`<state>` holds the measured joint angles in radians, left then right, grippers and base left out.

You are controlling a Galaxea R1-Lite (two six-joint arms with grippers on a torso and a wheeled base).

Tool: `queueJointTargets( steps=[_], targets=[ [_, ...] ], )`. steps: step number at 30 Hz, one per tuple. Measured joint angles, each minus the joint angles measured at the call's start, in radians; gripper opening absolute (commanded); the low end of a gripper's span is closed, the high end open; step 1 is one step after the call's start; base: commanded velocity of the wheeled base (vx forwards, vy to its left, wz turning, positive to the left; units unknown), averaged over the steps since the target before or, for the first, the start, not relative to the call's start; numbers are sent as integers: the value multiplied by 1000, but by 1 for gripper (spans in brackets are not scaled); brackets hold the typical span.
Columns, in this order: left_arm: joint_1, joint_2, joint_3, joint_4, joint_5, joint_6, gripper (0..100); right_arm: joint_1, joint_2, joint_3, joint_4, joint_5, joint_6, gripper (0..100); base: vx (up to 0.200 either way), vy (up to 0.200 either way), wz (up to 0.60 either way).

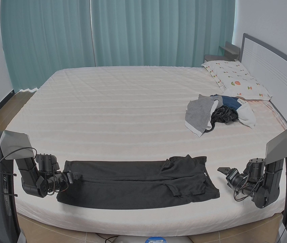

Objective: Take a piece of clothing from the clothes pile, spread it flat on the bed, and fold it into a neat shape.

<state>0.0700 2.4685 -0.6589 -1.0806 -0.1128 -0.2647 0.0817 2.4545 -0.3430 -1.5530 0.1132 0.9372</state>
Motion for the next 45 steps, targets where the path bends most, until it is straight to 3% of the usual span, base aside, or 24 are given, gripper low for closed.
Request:
queueJointTargets(
  steps=[8, 9, 16, 36, 45],
  targets=[
    [0, 9, -7, 0, -4, -1, 100, 1, 0, 0, 0, 0, 0, 100, 0, 0, 0],
    [0, 10, -7, 0, -4, -2, 0, 1, 0, 0, 0, 0, 0, 100, 0, 0, 0],
    [1, 11, 1, -7, -37, -3, 0, 1, 1, 0, 0, 0, -1, 100, 0, 0, 0],
    [16, 4, 29, -42, -36, -15, 0, 4, 1, 4, 0, 0, -8, 100, 0, 0, 0],
    [13, 3, 21, -44, -30, -38, 0, 4, 1, 4, 0, 0, -7, 100, -133, 0, 0]
  ],
)
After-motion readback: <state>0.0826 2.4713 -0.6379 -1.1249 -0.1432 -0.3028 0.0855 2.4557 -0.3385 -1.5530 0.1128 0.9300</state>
